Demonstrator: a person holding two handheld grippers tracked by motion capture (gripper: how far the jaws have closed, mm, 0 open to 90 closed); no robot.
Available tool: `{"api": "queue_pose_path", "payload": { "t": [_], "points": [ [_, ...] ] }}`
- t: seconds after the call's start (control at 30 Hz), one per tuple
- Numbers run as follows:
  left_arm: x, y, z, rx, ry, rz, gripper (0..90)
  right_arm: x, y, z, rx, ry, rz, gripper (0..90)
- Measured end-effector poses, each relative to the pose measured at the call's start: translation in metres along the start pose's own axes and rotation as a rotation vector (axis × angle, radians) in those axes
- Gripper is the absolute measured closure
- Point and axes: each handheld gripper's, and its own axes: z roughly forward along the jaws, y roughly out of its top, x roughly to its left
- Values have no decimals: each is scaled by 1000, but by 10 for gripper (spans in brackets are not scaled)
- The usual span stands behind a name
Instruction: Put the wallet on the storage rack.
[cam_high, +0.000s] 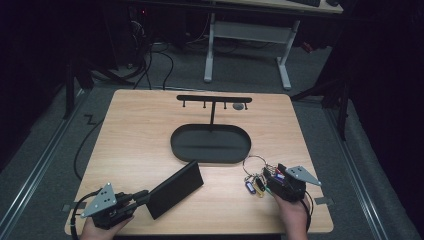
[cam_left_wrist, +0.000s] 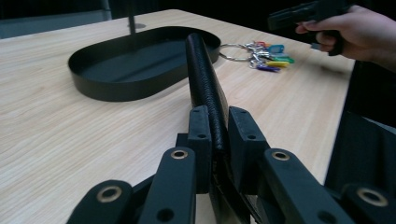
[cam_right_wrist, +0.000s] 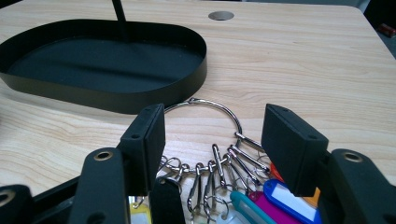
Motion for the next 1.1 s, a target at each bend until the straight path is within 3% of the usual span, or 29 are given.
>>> {"api": "queue_pose_path", "payload": {
  "t": [0.3,0.83,1.1],
  "points": [
    [-18,2,2,9,-40,39,790,-2,0,0,-2,4,8,402],
    [-20,3,4,18,-68,23,725,-1,-1,0,1,8,3,401],
    [-22,0,18,89,-52,16,619,0,-1,0,2,8,8,400]
  ]
}}
